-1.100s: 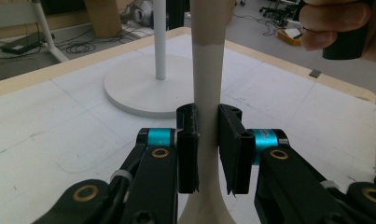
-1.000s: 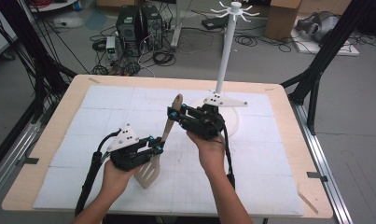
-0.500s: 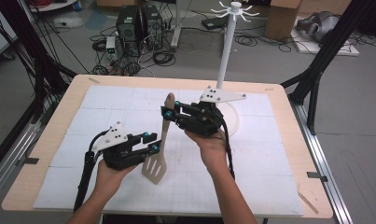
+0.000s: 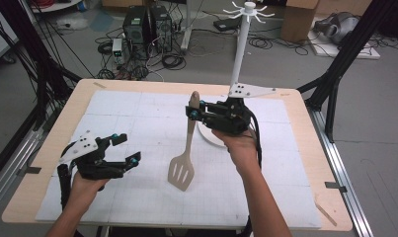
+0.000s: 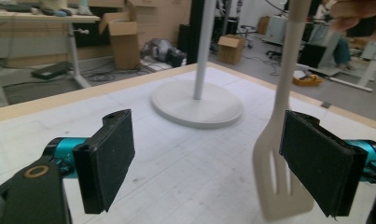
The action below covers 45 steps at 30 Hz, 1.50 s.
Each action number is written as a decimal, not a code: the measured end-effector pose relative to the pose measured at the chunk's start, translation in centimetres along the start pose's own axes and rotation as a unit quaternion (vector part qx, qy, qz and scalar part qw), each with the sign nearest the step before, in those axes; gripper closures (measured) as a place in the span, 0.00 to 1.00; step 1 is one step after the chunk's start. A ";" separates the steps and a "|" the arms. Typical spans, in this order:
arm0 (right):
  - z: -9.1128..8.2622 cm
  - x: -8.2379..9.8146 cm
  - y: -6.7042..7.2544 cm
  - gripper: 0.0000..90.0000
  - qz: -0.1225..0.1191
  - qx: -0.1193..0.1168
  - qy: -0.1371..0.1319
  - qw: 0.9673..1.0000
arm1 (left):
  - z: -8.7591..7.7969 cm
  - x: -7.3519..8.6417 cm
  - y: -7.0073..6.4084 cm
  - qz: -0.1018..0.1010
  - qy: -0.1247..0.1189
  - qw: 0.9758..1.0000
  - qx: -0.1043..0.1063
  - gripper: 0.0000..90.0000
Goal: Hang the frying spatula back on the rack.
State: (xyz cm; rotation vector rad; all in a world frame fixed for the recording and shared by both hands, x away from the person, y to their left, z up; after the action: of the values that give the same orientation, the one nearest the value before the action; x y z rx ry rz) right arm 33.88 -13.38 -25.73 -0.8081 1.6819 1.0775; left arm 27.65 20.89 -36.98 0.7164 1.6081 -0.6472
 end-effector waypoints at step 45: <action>-1.8 -13.4 -7.0 0.81 0.007 0.107 -0.012 0.994 | -1.5 2.0 1.6 -0.016 0.003 1.000 -0.023 0.22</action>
State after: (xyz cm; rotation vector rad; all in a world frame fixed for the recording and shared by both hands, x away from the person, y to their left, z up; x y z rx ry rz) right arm 43.76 -17.30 -14.90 -0.6442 1.7490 0.8934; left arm 27.67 23.22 -38.78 0.6605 1.6377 -0.6302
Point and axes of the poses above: each handheld gripper's, and its own axes: z roughly forward along the jaws, x roughly out of its underside, y roughly to its left, the point moved 2 cm from there along z, roughly forward along the jaws, and after that the axes turned 5 degrees about z, right-handed, at the moved point
